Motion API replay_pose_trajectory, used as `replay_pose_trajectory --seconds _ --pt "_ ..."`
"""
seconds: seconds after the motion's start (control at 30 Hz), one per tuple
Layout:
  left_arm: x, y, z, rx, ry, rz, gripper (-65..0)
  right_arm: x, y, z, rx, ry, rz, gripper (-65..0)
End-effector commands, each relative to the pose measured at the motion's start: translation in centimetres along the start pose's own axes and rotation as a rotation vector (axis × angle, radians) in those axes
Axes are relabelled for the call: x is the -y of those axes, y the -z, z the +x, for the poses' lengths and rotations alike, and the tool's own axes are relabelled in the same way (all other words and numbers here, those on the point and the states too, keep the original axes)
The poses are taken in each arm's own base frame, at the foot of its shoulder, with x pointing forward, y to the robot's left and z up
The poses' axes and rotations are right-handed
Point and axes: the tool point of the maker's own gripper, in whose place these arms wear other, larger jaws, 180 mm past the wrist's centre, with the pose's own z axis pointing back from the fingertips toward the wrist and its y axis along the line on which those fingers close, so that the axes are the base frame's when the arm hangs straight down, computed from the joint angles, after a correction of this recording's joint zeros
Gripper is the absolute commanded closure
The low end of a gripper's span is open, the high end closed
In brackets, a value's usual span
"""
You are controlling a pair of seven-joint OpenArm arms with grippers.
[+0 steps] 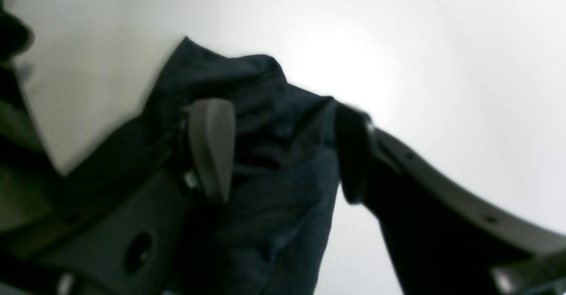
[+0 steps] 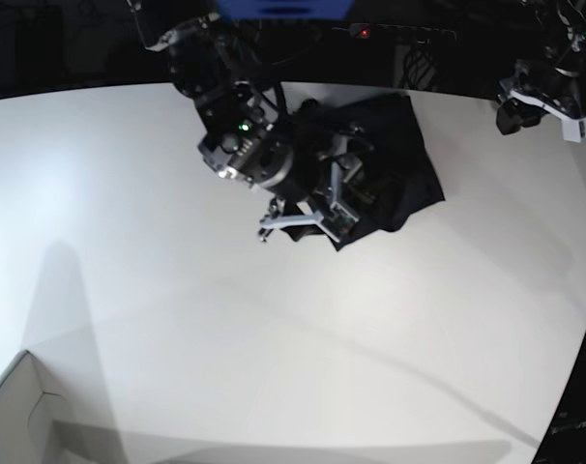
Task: Layout the t-shirt on the table in an organized manner, then fold the t-shirt properly
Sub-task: 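Press the folded bundle with the right gripper and release it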
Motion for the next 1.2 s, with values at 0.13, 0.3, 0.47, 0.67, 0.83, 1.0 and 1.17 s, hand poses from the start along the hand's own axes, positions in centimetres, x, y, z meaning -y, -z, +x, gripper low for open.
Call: replay_pose_trajectory --seconds 0.13,0.3,0.47,0.67,0.83,1.0,1.17 --pt "-0.8 -1.0 0.9 0.038 0.005 0.016 -30.2 1.4 1.2 0.6 0.018 0.014 -0.008 -36.8" --pt "-0.9 -1.1 0.9 0.04 0.004 0.02 -30.2 3.3 1.2 0.8 0.025 0.074 -0.051 -36.7" --pt "-0.9 -1.1 1.0 0.041 0.004 0.019 -30.2 3.2 1.1 0.2 0.015 0.082 -0.053 -24.9" --pt "-0.7 -0.9 1.1 0.047 0.004 0.014 -30.2 1.4 0.9 -1.8 -0.02 0.115 -0.025 -12.9" --pt "-0.7 -0.9 1.3 0.05 0.006 0.012 -30.2 0.5 0.1 -1.9 -0.011 0.126 -0.02 0.0" --pt "-0.7 -0.8 1.4 0.052 0.007 0.012 -30.2 0.1 -2.4 0.5 0.072 0.118 -0.048 0.0" --pt "-0.7 -0.8 1.4 0.052 0.007 0.012 -30.2 -0.7 -4.8 2.0 0.135 0.123 -0.064 0.0"
